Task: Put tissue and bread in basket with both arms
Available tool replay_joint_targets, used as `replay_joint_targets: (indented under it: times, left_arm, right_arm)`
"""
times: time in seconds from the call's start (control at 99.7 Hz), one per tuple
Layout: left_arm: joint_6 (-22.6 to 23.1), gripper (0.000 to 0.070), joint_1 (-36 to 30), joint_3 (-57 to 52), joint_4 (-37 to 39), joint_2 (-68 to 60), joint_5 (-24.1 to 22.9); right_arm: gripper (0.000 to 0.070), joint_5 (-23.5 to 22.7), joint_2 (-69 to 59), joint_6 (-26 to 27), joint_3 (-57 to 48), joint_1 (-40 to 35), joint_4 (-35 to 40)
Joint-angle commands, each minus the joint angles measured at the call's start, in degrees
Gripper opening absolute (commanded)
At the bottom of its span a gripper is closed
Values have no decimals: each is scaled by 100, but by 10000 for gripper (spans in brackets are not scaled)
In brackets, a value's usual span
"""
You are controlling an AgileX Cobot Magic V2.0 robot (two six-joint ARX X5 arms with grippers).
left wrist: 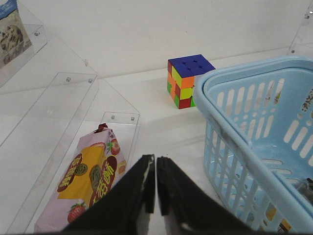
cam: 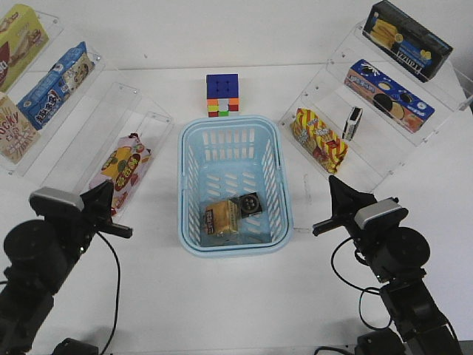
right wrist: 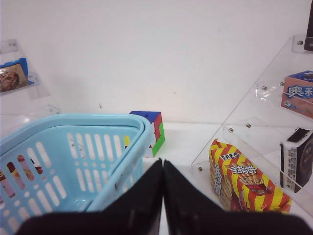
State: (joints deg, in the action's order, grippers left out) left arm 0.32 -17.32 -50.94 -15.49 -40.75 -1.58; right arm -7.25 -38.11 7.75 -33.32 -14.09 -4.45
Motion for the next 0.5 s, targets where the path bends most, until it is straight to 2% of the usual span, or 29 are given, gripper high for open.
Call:
replay_joint_targets:
  times: [0.0,0.09,0.491]
  left_arm:
    - [-122,0,13,608,621,280,-17]
    - [-120,1,28,1049,1075,570,-17]
    - [-101,0,28,1060,1088,914,-13]
  right_arm:
    - [0,17,-17,33,-66,-13,-48]
    - [0,17,-17,33,-63,-15,-48]
    - [0,17,-17,33,-66,-15,-59]
